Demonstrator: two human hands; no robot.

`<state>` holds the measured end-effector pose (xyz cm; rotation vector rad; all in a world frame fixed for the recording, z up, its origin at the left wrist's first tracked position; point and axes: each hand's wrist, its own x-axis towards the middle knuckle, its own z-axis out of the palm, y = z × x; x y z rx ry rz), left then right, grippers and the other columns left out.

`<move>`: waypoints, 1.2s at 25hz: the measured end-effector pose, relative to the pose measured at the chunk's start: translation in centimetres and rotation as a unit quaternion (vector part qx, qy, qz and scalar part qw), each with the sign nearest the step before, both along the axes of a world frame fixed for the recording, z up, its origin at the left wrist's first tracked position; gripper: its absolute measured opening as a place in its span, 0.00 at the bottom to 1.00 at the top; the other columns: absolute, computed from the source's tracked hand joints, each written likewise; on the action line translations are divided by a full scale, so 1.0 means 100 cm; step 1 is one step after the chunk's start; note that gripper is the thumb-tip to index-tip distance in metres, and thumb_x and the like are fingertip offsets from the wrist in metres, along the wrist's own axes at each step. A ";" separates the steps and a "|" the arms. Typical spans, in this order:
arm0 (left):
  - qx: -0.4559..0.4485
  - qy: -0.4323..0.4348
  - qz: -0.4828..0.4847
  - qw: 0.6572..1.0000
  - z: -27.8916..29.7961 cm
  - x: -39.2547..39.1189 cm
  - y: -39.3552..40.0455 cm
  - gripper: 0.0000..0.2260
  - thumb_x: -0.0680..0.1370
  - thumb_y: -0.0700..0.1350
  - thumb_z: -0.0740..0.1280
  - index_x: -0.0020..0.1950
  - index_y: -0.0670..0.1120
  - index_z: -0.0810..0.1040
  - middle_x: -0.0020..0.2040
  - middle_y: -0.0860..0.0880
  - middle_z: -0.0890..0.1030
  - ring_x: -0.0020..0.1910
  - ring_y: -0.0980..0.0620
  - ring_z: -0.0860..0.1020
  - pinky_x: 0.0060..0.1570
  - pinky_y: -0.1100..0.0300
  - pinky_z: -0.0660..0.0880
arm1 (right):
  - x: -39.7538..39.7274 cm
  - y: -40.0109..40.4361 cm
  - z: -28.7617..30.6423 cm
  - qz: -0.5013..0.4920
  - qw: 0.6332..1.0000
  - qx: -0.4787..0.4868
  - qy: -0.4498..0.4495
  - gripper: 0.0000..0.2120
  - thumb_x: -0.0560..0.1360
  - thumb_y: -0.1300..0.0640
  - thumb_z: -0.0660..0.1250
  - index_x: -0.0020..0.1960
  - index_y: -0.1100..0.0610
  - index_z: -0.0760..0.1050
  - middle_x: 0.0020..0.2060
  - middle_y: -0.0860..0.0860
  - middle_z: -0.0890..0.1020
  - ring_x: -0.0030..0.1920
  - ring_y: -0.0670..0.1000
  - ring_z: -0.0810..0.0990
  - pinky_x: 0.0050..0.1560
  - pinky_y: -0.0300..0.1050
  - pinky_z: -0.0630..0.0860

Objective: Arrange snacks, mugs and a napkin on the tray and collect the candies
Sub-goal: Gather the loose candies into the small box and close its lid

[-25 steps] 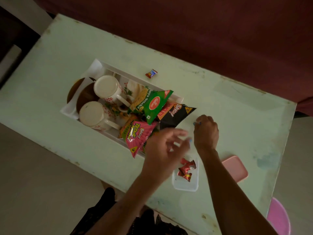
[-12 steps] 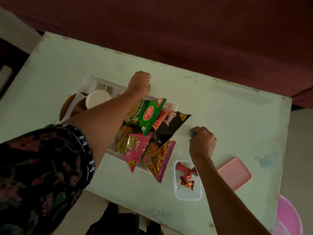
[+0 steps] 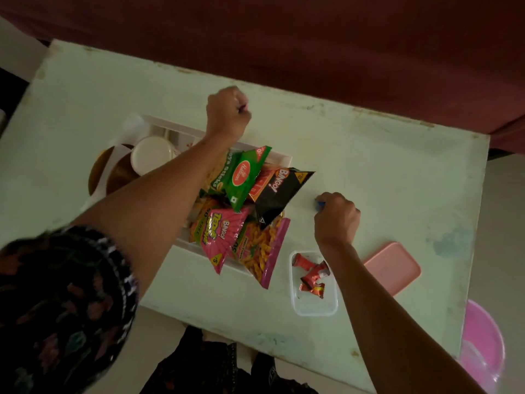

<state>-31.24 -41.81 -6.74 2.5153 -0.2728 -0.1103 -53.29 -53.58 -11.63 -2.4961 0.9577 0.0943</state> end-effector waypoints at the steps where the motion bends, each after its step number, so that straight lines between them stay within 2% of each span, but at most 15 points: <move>1: -0.066 -0.026 0.015 0.997 0.015 -0.011 -0.005 0.05 0.69 0.37 0.68 0.44 0.40 0.79 0.44 0.46 0.84 0.44 0.52 0.81 0.47 0.58 0.78 | -0.001 -0.001 -0.001 0.006 1.000 -0.005 -0.002 0.14 0.70 0.72 0.61 0.49 0.62 0.81 0.44 0.59 0.83 0.41 0.62 0.80 0.38 0.42 0.67; 3: -0.193 -0.061 0.018 0.979 0.046 -0.048 -0.010 0.03 0.69 0.38 0.68 0.42 0.42 0.78 0.40 0.50 0.83 0.39 0.57 0.81 0.42 0.61 0.79 | -0.003 -0.002 -0.002 0.023 1.000 -0.010 -0.006 0.15 0.70 0.73 0.60 0.49 0.62 0.81 0.44 0.59 0.83 0.42 0.61 0.80 0.38 0.42 0.66; 5: -0.264 -0.047 -0.001 0.963 0.067 -0.101 -0.007 0.04 0.70 0.39 0.68 0.43 0.44 0.80 0.39 0.53 0.83 0.37 0.56 0.82 0.39 0.62 0.80 | -0.005 -0.003 -0.003 0.037 0.999 -0.009 -0.009 0.16 0.69 0.73 0.60 0.50 0.62 0.81 0.45 0.58 0.84 0.43 0.60 0.80 0.40 0.43 0.68; 9: -0.220 0.108 -0.049 0.968 0.068 -0.231 0.004 0.07 0.72 0.39 0.68 0.48 0.44 0.82 0.41 0.49 0.85 0.37 0.55 0.82 0.40 0.63 0.80 | -0.006 -0.017 0.002 0.036 0.998 0.054 -0.021 0.16 0.70 0.69 0.63 0.52 0.57 0.82 0.50 0.55 0.85 0.50 0.58 0.81 0.49 0.44 0.73; 11: -0.189 0.193 -0.042 0.962 0.056 -0.285 0.006 0.07 0.74 0.40 0.67 0.50 0.44 0.82 0.43 0.47 0.85 0.38 0.57 0.82 0.42 0.65 0.80 | -0.009 -0.026 0.009 -0.060 0.986 0.145 -0.057 0.13 0.68 0.67 0.67 0.50 0.57 0.83 0.48 0.55 0.86 0.50 0.55 0.82 0.51 0.41 0.74; 13: -0.157 0.219 -0.013 0.963 0.041 -0.320 0.007 0.07 0.75 0.41 0.66 0.50 0.45 0.81 0.45 0.48 0.85 0.41 0.57 0.82 0.46 0.64 0.80 | -0.023 -0.033 0.020 -0.180 0.950 0.234 -0.099 0.11 0.66 0.65 0.72 0.47 0.57 0.83 0.44 0.54 0.86 0.45 0.49 0.83 0.51 0.40 0.76; 15: -0.138 0.217 0.015 0.966 0.028 -0.334 0.008 0.08 0.75 0.41 0.66 0.52 0.45 0.81 0.47 0.48 0.85 0.43 0.56 0.82 0.49 0.62 0.79 | -0.051 -0.031 0.030 -0.240 0.924 0.270 -0.124 0.11 0.65 0.63 0.75 0.44 0.52 0.83 0.39 0.49 0.85 0.42 0.46 0.83 0.51 0.40 0.78; 17: -0.128 0.223 0.041 0.966 0.021 -0.336 0.007 0.09 0.76 0.40 0.65 0.54 0.44 0.80 0.49 0.46 0.85 0.46 0.54 0.82 0.52 0.59 0.79 | -0.082 -0.019 0.042 -0.257 0.922 0.254 -0.136 0.10 0.64 0.61 0.76 0.42 0.48 0.82 0.37 0.45 0.84 0.40 0.42 0.83 0.49 0.37 0.78; 19: -0.123 0.227 0.053 0.965 0.016 -0.334 0.007 0.10 0.76 0.38 0.64 0.56 0.43 0.79 0.52 0.45 0.84 0.49 0.52 0.82 0.54 0.58 0.78 | -0.107 0.000 0.053 -0.260 0.913 0.260 -0.177 0.10 0.65 0.64 0.76 0.44 0.53 0.82 0.36 0.44 0.83 0.36 0.36 0.81 0.42 0.28 0.77; 20: -0.119 0.223 0.046 0.966 0.015 -0.333 0.009 0.11 0.76 0.37 0.63 0.57 0.43 0.79 0.53 0.44 0.83 0.50 0.51 0.82 0.55 0.59 0.78 | -0.116 0.009 0.057 -0.255 0.911 0.263 -0.188 0.09 0.66 0.65 0.75 0.43 0.55 0.81 0.36 0.42 0.82 0.35 0.34 0.80 0.39 0.24 0.74; 22: -0.104 0.211 0.022 0.972 0.014 -0.332 0.013 0.12 0.76 0.35 0.62 0.57 0.43 0.79 0.52 0.44 0.84 0.50 0.50 0.82 0.53 0.65 0.76 | -0.126 0.024 0.061 -0.227 0.917 0.272 -0.183 0.09 0.67 0.67 0.73 0.41 0.54 0.80 0.37 0.41 0.82 0.37 0.33 0.80 0.37 0.21 0.71; 25: -0.123 0.208 0.028 0.970 0.017 -0.334 0.022 0.12 0.75 0.33 0.62 0.54 0.42 0.80 0.51 0.44 0.84 0.48 0.51 0.82 0.50 0.64 0.78 | -0.131 0.042 0.062 -0.157 0.926 0.305 -0.156 0.08 0.69 0.67 0.72 0.43 0.54 0.80 0.37 0.42 0.82 0.40 0.40 0.82 0.41 0.27 0.75; 26: -0.139 0.208 0.047 0.967 0.018 -0.335 0.025 0.11 0.74 0.33 0.63 0.53 0.42 0.80 0.51 0.44 0.84 0.46 0.53 0.81 0.48 0.67 0.78 | -0.132 0.044 0.061 -0.143 0.932 0.299 -0.148 0.08 0.69 0.65 0.73 0.44 0.54 0.81 0.37 0.42 0.82 0.42 0.40 0.82 0.43 0.29 0.75; 28: -0.162 0.202 0.077 0.963 0.020 -0.338 0.031 0.10 0.74 0.33 0.64 0.53 0.41 0.80 0.49 0.45 0.83 0.44 0.57 0.79 0.42 0.76 0.74 | -0.134 0.042 0.058 -0.163 0.944 0.248 -0.148 0.07 0.69 0.60 0.74 0.47 0.53 0.82 0.39 0.45 0.82 0.42 0.43 0.81 0.42 0.30 0.73; 30: -0.163 0.192 0.079 0.965 0.020 -0.342 0.034 0.11 0.73 0.34 0.65 0.55 0.42 0.77 0.50 0.46 0.81 0.45 0.57 0.78 0.41 0.76 0.74 | -0.138 0.031 0.052 -0.234 0.948 0.164 -0.141 0.13 0.68 0.55 0.74 0.52 0.53 0.80 0.46 0.51 0.83 0.43 0.48 0.79 0.40 0.33 0.70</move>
